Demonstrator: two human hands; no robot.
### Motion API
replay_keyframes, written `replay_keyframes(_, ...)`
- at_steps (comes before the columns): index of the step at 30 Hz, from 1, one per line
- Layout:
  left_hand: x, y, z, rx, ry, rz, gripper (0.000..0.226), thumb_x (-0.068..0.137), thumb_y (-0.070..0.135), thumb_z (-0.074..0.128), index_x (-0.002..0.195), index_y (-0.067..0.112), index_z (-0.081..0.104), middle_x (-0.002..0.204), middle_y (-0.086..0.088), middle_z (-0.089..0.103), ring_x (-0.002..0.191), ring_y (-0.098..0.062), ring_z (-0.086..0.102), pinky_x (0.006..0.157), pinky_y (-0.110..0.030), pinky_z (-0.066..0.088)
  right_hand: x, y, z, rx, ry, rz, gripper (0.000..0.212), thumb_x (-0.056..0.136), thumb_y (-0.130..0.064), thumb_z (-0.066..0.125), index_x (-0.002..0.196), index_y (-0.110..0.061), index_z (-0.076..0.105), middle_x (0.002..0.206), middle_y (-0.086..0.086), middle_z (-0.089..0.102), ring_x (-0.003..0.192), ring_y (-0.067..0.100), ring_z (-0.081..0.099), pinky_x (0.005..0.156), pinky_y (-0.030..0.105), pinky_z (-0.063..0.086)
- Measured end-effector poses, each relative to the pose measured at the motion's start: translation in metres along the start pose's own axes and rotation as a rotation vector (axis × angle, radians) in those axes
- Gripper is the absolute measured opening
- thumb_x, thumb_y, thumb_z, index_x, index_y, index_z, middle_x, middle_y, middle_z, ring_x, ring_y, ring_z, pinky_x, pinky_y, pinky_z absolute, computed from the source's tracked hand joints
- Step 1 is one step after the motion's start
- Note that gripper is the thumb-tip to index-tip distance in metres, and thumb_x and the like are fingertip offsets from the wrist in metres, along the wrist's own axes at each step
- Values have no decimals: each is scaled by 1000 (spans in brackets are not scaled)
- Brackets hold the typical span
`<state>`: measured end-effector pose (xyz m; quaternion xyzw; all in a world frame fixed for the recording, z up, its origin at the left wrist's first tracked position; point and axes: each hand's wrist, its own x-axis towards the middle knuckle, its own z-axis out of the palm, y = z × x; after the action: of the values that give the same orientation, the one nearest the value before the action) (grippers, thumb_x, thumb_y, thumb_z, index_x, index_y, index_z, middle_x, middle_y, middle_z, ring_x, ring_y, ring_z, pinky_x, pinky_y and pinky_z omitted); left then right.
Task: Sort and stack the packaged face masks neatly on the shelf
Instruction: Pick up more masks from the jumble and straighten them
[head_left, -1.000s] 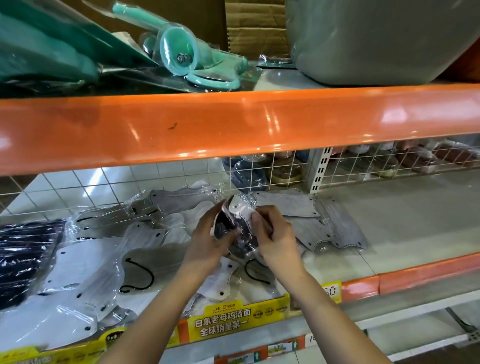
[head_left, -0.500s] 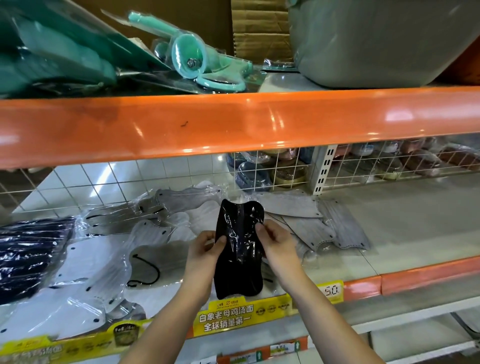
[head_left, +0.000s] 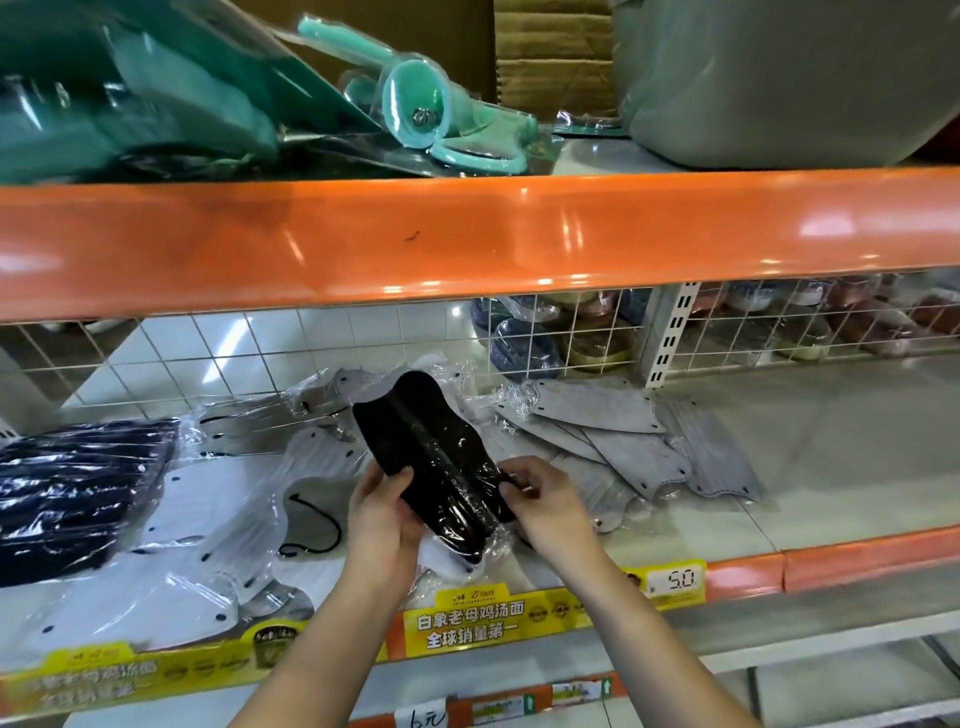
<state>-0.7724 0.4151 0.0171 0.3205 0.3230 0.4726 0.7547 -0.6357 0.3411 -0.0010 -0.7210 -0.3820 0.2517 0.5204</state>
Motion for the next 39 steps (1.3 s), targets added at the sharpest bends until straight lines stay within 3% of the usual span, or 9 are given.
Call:
replay_keyframes(2, -5, 4, -5, 198, 67, 156, 43, 88, -16, 41, 118, 14, 53, 103, -7, 65, 94, -23, 61, 67, -21, 54, 2, -1, 1, -27, 23, -1, 20, 91, 0, 55, 102, -13, 65, 88, -4, 63, 82, 11, 60, 65, 8, 42)
replay_keyframes(4, -4, 7, -20, 573, 112, 378, 56, 86, -13, 51, 135, 13, 41, 130, -7, 52, 118, -24, 52, 89, -19, 49, 5, -5, 2, -66, 24, -12, 22, 92, 3, 52, 105, -7, 67, 92, -1, 64, 87, 11, 60, 66, 2, 39)
replay_keyframes(7, 4, 18, -46, 1051, 96, 596, 78, 79, 2, 57, 146, 27, 26, 150, -4, 30, 135, -37, 34, 106, -54, 38, 9, -14, 7, -88, -17, -14, 25, 92, 5, 51, 107, -4, 68, 97, 1, 64, 96, 14, 61, 70, 0, 38)
replay_keyframes(13, 9, 46, -82, 1487, 51, 1130, 58, 86, 21, 44, 142, 17, 31, 155, -10, 17, 147, -22, 1, 115, -50, 19, 10, -41, 29, -102, -219, 17, 29, 94, 5, 47, 112, -5, 67, 101, 4, 67, 73, -2, 56, 56, 5, 39)
replay_keyframes(19, 15, 83, -108, 1620, 11, 1369, 37, 86, 16, 50, 123, 14, 57, 138, -8, 50, 139, -26, 33, 114, -49, 23, 10, -58, 63, -240, -327, -26, 30, 94, 1, 47, 113, -9, 68, 109, 2, 68, 100, 9, 60, 70, 3, 38)
replay_keyframes(25, 23, 102, -143, 1709, -83, 1258, 23, 78, 9, 54, 86, 11, 75, 88, -5, 73, 86, -25, 69, 72, -32, 50, 1, -74, 110, -655, -173, -243, 37, 100, -33, 44, 133, -19, 49, 138, 1, 46, 127, 18, 41, 102, 27, 28)
replay_keyframes(30, 29, 130, -171, 1733, -20, 1189, 23, 75, 4, 56, 88, 10, 74, 86, -4, 72, 80, -25, 68, 65, -31, 50, -29, -102, 161, -643, -441, -418, 79, 79, -71, 25, 143, -26, 36, 147, -6, 36, 136, 15, 30, 110, 31, 29)
replay_keyframes(35, 36, 156, -210, 1753, 44, 1213, 28, 78, 6, 50, 88, 12, 76, 92, -3, 73, 87, -24, 69, 70, -33, 51, -34, -110, 210, -781, -439, -584, 62, 89, -13, 48, 148, -25, 33, 144, 1, 45, 128, 25, 43, 102, 35, 39)
replay_keyframes(39, 38, 173, -246, 1804, 59, 1137, 38, 69, 7, 47, 94, 13, 76, 100, -3, 73, 94, -23, 69, 77, -32, 46, -32, -111, 252, -821, -319, -657, 69, 48, -6, 83, 114, -17, 67, 109, -1, 68, 94, 19, 66, 72, 25, 54)
